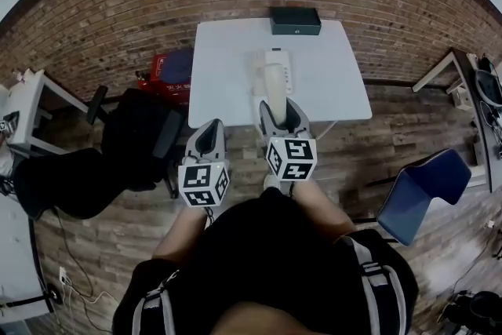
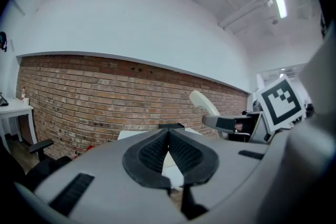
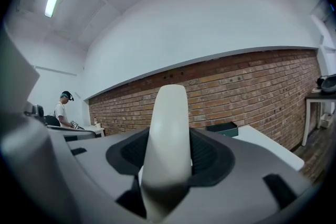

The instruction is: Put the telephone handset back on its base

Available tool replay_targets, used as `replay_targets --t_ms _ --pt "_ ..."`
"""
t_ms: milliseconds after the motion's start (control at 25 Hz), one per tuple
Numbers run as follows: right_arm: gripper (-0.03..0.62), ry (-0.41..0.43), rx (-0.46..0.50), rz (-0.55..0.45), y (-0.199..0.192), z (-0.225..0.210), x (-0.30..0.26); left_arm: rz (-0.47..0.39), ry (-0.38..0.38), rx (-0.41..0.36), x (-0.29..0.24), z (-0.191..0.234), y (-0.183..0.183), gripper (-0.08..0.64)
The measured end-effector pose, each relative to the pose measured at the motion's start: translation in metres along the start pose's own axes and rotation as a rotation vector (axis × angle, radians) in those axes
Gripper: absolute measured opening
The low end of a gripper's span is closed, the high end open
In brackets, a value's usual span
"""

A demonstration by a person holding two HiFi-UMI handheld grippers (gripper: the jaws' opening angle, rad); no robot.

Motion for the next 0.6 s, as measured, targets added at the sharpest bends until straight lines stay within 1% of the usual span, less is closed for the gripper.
replay_targets --t_ms 240,600 --pt "0.201 0.045 -0.001 0.005 0.007 -0.031 -0.046 0.007 0.019 -0.006 -0.062 -0.003 0.012 0.002" --pt "0.201 0.111 -0.003 0.042 0.005 -0.079 -0.111 0.018 0.043 0.003 -0.149 -0.011 0.025 0.002"
Point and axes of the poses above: the fingertips, and each gripper's own axes: x backward along the fingers, z to its left, y out of its top, the point moved 1 cm from there along x, backward along the fingers, and after that the axes turned 6 degrees about x, right-handed, at the moved point
